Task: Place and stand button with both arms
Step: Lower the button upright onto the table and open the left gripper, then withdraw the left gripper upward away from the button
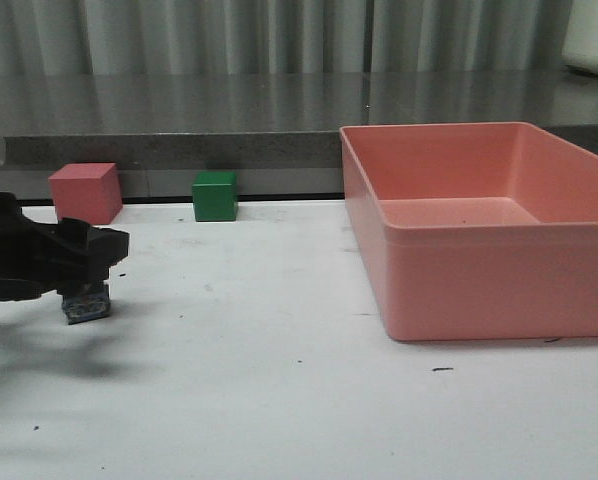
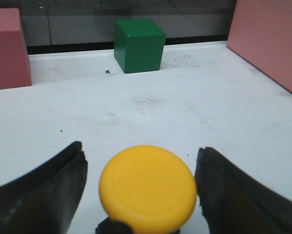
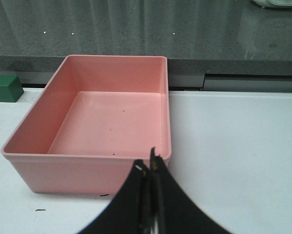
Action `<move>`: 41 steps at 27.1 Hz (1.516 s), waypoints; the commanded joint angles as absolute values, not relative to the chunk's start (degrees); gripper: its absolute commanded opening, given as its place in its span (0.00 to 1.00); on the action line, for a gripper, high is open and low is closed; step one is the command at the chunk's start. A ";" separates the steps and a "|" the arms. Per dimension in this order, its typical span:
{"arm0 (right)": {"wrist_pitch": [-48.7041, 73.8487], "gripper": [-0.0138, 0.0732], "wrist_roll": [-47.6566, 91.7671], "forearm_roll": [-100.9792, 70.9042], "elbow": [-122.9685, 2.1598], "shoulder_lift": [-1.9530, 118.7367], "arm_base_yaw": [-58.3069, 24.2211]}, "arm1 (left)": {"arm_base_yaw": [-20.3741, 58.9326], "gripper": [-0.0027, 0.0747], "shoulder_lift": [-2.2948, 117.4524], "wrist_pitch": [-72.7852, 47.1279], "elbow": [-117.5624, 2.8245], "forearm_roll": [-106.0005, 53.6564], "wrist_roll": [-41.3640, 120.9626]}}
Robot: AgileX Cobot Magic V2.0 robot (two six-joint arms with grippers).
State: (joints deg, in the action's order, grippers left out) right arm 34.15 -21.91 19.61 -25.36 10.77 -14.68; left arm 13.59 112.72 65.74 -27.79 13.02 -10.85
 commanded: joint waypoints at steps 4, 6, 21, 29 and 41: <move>29.57 0.09 -21.53 21.21 -26.85 11.46 -14.21 | 13.86 0.66 109.29 77.30 -28.46 13.32 -10.96; 29.57 0.09 -21.53 21.21 -26.85 11.46 -14.21 | 13.86 0.66 106.89 74.91 -28.46 13.32 -10.96; 29.57 0.09 -21.53 21.21 -26.85 11.46 -14.21 | 13.95 0.65 66.77 31.39 -28.46 13.11 -11.82; 29.57 0.09 -21.53 21.21 -26.85 11.46 -14.21 | 14.25 0.35 43.21 3.10 -28.46 6.32 -11.82; 29.57 0.09 -21.53 21.21 -26.85 11.46 -14.21 | 14.25 0.01 17.03 -15.97 -28.46 4.42 -11.82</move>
